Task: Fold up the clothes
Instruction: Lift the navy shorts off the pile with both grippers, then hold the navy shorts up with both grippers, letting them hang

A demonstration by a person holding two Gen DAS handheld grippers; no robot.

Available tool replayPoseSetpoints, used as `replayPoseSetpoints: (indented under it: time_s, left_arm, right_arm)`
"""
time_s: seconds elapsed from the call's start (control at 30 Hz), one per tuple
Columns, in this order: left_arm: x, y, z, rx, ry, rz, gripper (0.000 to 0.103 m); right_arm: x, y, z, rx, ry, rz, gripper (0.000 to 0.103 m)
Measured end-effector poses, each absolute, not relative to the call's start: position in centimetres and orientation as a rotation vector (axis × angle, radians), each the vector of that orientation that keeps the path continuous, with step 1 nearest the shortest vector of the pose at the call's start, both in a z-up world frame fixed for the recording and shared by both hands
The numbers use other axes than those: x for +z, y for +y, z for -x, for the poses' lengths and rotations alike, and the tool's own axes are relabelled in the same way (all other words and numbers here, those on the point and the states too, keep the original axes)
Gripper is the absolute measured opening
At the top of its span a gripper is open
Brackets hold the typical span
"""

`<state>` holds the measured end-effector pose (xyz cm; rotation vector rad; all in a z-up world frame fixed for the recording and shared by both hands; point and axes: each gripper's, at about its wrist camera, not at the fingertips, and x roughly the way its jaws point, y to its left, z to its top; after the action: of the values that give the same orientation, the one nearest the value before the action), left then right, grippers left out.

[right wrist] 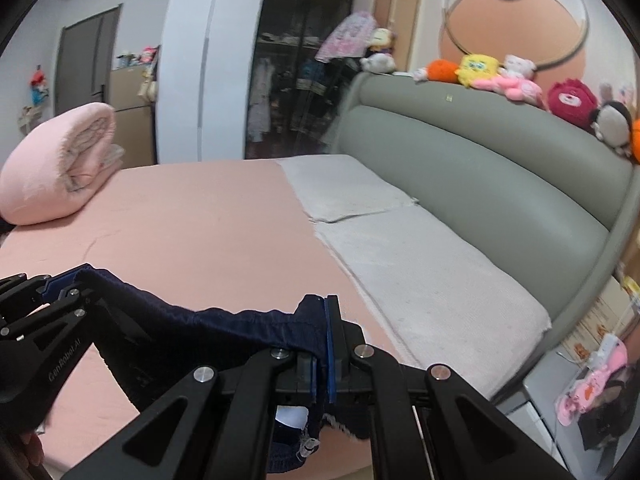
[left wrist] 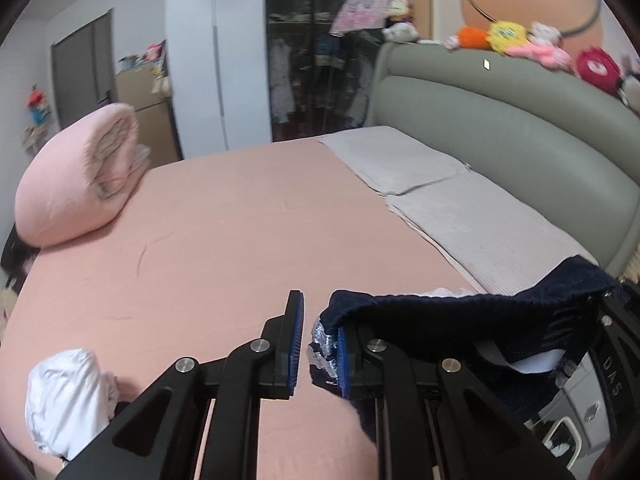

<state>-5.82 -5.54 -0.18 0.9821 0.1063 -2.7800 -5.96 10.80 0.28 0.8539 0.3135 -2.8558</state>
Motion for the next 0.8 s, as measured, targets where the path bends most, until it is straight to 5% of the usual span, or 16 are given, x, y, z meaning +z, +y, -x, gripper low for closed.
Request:
replayPoseSetpoints:
  time_s: [0.8]
  left_arm:
    - [-0.6, -19.9, 2.8, -2.486, 0.113, -0.937, 0.016]
  right_arm:
    - [-1.2, -2.1, 9.7, -2.648, 0.372, -0.818, 0.005]
